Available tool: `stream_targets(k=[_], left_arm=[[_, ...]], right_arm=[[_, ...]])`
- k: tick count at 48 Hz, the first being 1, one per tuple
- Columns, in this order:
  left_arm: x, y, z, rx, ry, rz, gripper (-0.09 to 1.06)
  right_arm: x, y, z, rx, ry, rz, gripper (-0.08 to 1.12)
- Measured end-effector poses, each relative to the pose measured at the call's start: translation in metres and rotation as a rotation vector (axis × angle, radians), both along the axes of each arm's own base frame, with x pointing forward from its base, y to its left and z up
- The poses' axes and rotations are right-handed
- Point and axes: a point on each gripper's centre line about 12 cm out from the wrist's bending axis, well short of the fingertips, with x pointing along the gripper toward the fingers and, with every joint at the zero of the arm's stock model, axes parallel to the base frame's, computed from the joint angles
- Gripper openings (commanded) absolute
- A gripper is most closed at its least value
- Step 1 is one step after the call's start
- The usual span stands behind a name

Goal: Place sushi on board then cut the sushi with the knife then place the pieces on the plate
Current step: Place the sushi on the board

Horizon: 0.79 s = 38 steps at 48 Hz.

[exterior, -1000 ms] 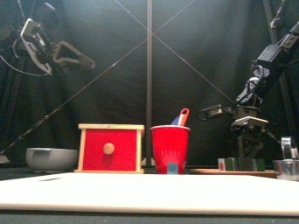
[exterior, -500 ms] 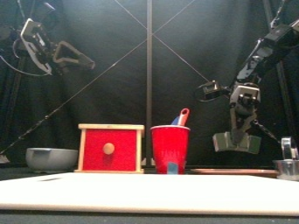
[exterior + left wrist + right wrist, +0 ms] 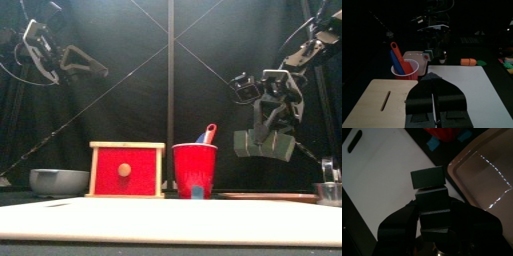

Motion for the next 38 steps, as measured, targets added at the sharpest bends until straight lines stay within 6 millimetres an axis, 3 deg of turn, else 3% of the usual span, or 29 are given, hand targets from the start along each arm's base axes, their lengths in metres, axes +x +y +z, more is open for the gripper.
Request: stream_targets(k=[13,38], left_arm=[[0.0,0.0,0.0,0.0,-0.002,-0.002,0.0],[0.0,-0.001,0.001,-0.001,-0.005,-0.005,0.0]], right_arm=[[0.016,0.031,-0.013,0.093,0.025,-0.096,0.62],[0.093,0.094,-0.023,0.193,0.089,-0.308,0.62]])
